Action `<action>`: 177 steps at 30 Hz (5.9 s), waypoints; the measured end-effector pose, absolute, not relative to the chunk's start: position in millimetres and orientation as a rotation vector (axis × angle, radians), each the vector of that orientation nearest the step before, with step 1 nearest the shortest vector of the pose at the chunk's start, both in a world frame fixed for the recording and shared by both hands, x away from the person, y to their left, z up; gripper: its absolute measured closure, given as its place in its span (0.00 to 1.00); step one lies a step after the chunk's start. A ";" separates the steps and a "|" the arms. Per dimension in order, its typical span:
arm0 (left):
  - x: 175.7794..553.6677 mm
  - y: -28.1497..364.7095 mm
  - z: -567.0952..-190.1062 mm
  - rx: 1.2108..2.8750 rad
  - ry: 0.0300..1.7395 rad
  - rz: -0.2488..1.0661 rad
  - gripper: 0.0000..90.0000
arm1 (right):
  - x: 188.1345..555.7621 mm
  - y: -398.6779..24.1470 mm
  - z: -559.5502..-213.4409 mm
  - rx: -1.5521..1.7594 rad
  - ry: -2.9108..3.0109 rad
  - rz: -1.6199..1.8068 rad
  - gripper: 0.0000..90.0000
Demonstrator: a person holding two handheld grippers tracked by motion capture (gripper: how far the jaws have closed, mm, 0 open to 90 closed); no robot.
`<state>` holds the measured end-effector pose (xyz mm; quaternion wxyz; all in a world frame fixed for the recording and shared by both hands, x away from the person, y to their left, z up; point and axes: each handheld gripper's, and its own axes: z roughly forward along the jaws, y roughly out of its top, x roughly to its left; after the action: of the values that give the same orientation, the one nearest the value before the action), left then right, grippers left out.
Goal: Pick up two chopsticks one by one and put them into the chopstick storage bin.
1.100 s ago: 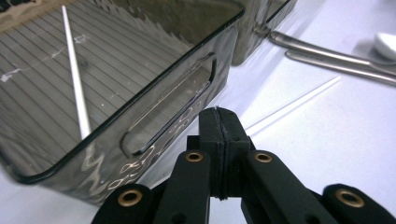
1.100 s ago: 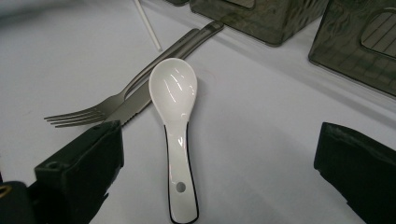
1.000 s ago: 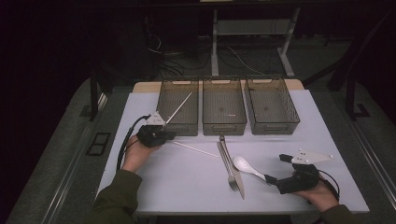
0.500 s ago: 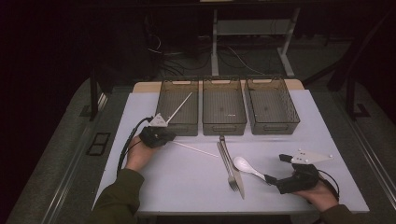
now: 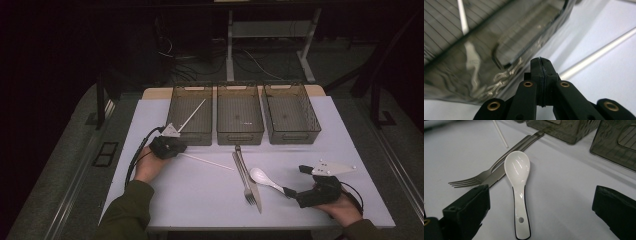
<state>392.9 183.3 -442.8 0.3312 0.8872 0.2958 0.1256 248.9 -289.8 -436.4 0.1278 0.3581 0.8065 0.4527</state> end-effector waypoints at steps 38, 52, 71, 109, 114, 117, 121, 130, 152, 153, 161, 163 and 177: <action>355.2 213.9 -433.8 2.441 0.518 0.136 0.83 | 248.6 -291.1 -435.7 1.044 2.343 1.324 0.02; 317.6 211.3 -433.7 2.467 0.462 0.082 0.87 | 247.9 -291.1 -435.3 1.045 2.341 1.322 0.02; 312.6 177.2 -432.9 2.407 0.386 0.076 0.88 | 248.3 -290.6 -435.6 1.041 2.343 1.321 0.02; 301.5 161.3 -440.5 2.419 0.396 0.062 0.93 | 248.2 -289.9 -435.9 1.039 2.348 1.319 0.02; 300.5 161.4 -439.8 2.420 0.389 0.075 0.94 | 248.1 -290.2 -435.6 1.040 2.348 1.321 0.02; 301.7 161.9 -439.3 2.413 0.399 0.080 0.94 | 248.2 -290.7 -435.6 1.040 2.346 1.323 0.02; 304.4 166.3 -432.6 2.370 0.454 0.086 0.94 | 248.5 -290.8 -435.7 1.040 2.345 1.323 0.02; 308.3 165.8 -410.2 2.320 0.546 0.134 0.94 | 248.6 -291.3 -435.3 1.047 2.339 1.327 0.02; 376.7 161.6 -335.6 2.176 0.615 0.253 0.94 | 249.3 -293.1 -435.0 1.059 2.329 1.340 0.02; 381.6 161.9 -330.5 2.168 0.621 0.253 0.94 | 249.4 -292.9 -435.2 1.059 2.331 1.339 0.02; 429.6 165.2 -297.5 2.136 0.683 0.288 0.94 | 249.6 -293.1 -435.2 1.059 2.332 1.340 0.02; 441.7 165.9 -294.1 2.126 0.700 0.302 0.94 | 249.5 -293.1 -435.2 1.057 2.333 1.341 0.02; 489.0 165.5 -356.2 2.216 0.908 0.237 0.94 | 247.3 -296.9 -435.1 1.063 2.324 1.345 0.02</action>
<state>489.0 165.5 -356.2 0.3591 0.8594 0.3522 0.0920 247.3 -296.9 -435.1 0.1264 0.3652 0.7982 0.4621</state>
